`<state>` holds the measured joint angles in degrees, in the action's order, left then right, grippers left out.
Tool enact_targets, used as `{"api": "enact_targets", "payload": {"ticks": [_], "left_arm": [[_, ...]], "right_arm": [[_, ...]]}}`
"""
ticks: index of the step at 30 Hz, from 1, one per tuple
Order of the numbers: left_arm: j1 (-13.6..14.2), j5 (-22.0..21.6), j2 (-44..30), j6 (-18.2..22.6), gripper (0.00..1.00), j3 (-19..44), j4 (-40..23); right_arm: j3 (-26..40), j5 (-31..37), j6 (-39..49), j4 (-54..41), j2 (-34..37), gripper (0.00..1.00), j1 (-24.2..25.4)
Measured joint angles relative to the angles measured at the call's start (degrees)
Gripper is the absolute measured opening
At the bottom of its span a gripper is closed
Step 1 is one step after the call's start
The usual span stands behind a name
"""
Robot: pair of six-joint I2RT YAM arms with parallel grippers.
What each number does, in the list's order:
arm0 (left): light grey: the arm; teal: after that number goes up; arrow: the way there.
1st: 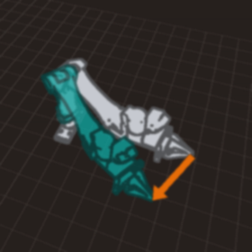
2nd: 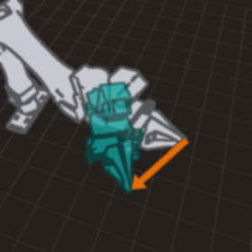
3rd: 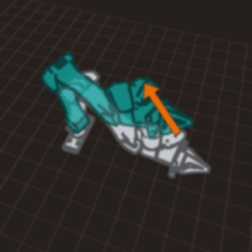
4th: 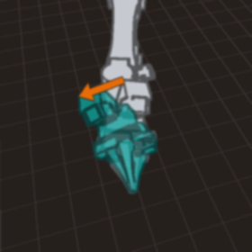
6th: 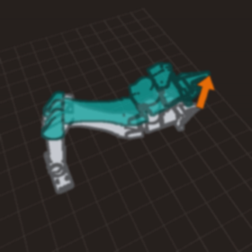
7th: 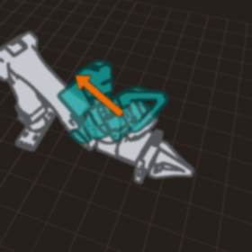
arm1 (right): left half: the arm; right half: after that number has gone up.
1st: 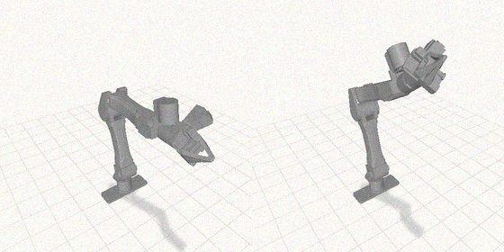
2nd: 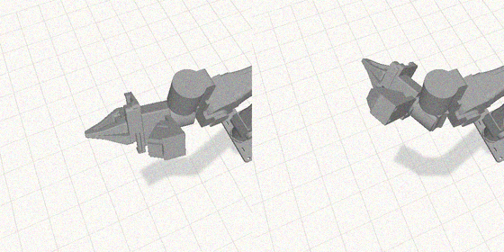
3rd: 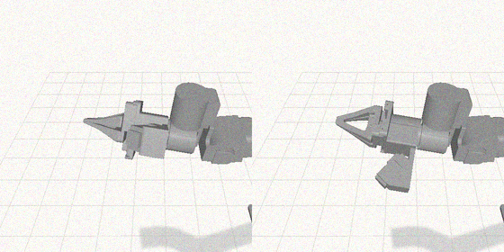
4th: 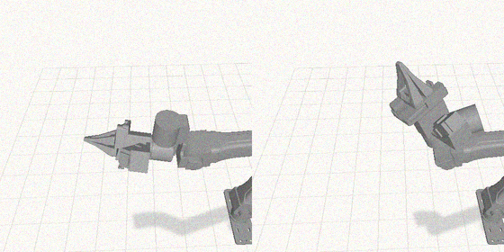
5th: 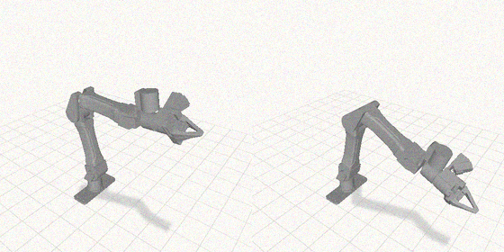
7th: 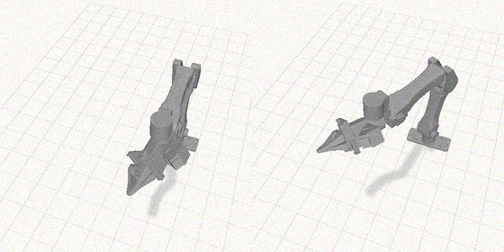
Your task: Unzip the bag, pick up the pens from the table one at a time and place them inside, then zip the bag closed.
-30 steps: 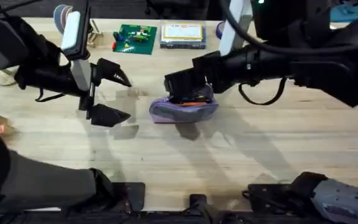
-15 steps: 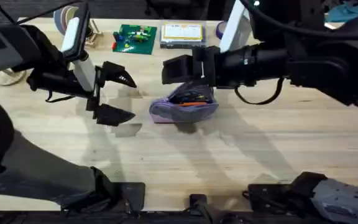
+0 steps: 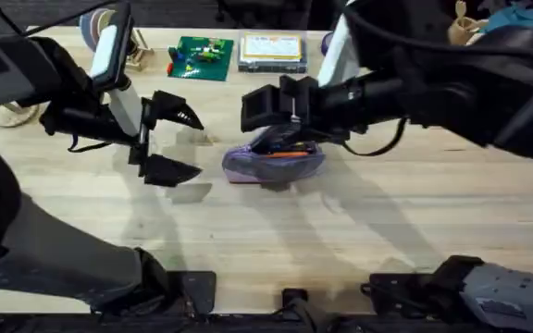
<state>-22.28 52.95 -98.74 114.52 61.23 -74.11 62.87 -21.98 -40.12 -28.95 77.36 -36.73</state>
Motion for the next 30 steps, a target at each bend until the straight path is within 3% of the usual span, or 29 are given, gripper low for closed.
{"api": "enact_targets", "payload": {"ticks": [16, 30], "left_arm": [[0.0, 0.0, 0.0, 0.0, 0.993, 0.0, 0.0], [0.0, 0.0, 0.0, 0.0, 0.994, 0.0, 0.0]], "right_arm": [[0.0, -0.4, -1.7, 1.2, 9.9, 0.998, 0.0], [0.0, -9.2, 0.7, 9.0, 16.1, 0.996, 0.0]]}}
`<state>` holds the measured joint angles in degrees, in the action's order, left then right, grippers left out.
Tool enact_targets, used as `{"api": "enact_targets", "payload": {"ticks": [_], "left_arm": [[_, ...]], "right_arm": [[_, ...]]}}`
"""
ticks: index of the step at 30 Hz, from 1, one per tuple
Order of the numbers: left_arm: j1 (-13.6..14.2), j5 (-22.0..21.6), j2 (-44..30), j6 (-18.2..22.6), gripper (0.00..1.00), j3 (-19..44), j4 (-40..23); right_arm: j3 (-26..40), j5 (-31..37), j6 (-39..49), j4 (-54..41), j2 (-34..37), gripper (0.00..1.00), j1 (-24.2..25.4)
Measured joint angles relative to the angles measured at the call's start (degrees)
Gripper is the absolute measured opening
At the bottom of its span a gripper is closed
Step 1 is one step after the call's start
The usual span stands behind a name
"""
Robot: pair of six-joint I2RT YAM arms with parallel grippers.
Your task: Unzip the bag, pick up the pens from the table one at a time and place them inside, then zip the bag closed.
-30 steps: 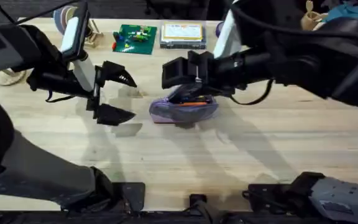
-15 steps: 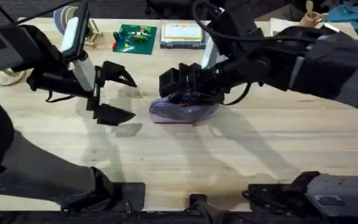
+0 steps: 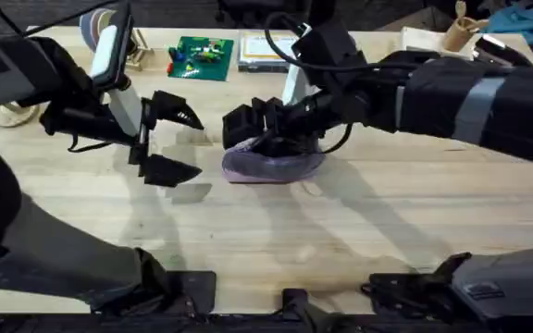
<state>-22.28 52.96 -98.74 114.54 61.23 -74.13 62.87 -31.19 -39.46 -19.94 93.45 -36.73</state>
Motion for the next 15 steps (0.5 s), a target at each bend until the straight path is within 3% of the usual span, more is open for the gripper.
{"api": "enact_targets", "payload": {"ticks": [15], "left_arm": [[0.0, 0.0, 0.0, 0.0, 0.993, 0.0, 0.0]], "right_arm": [[0.0, -6.8, 1.3, 5.0, 4.8, 0.996, 0.3]]}}
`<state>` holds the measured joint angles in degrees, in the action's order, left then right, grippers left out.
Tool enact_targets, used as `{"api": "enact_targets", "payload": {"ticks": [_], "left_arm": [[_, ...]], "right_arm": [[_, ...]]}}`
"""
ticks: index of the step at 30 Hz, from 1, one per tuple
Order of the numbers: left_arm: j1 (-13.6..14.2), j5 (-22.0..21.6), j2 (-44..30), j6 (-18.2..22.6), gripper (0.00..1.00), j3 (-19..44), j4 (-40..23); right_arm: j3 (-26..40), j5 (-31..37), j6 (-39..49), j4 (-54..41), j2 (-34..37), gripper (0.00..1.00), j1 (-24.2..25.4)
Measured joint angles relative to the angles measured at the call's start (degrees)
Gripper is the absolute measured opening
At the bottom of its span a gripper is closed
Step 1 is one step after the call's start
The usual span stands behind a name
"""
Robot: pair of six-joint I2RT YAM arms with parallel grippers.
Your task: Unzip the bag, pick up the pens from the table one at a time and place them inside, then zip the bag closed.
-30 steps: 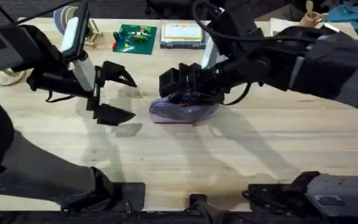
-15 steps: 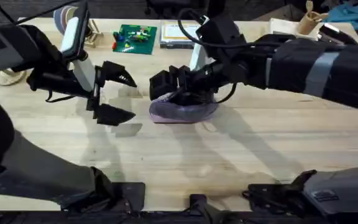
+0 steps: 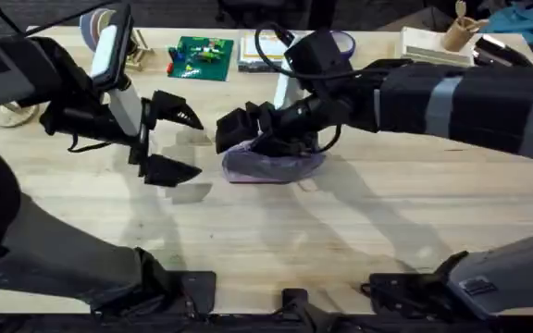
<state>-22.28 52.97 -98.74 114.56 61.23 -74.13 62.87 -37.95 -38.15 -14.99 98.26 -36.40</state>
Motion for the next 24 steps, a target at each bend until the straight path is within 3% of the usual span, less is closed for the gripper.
{"api": "enact_targets", "payload": {"ticks": [10, 24], "left_arm": [[0.0, 0.0, 0.0, 0.0, 0.993, 0.0, 0.0], [0.0, 0.0, 0.0, 0.0, 0.993, 0.0, 0.0]], "right_arm": [[0.0, -3.1, 0.5, 3.2, 0.1, 0.996, 0.2], [0.0, -15.9, 2.4, 4.3, 0.1, 0.997, 5.9]]}}
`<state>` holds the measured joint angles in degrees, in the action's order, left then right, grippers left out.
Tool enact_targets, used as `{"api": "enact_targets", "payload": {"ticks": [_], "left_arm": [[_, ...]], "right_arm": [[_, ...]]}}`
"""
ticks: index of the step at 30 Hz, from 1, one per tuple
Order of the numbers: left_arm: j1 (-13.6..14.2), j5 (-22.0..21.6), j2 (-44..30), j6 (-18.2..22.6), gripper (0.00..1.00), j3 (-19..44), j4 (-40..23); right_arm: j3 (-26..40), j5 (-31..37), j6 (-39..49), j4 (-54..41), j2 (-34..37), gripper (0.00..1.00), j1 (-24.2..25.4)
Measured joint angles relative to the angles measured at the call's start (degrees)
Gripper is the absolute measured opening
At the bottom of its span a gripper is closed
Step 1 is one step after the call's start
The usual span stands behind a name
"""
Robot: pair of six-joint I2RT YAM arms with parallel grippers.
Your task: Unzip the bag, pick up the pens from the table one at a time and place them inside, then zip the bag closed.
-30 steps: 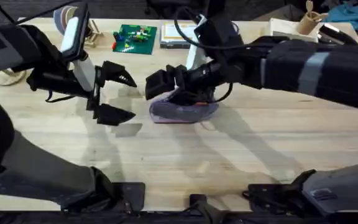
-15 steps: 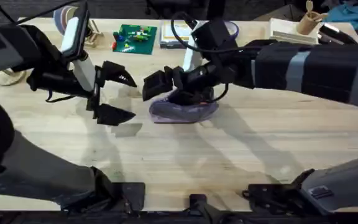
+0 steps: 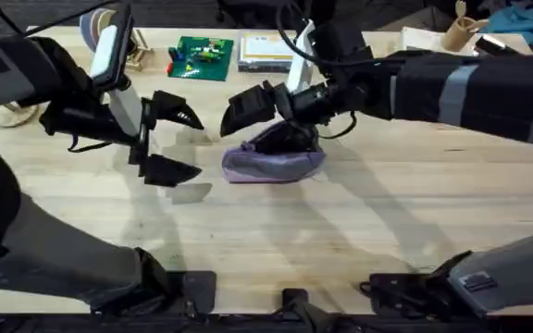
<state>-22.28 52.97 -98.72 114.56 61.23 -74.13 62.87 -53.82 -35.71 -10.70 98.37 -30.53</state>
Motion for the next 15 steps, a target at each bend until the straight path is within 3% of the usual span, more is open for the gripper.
{"api": "enact_targets", "payload": {"ticks": [15], "left_arm": [[0.0, 0.0, 0.0, 0.0, 0.993, 0.0, 0.0]], "right_arm": [[0.0, -7.1, 0.1, 3.4, 0.0, 0.996, 0.3]]}}
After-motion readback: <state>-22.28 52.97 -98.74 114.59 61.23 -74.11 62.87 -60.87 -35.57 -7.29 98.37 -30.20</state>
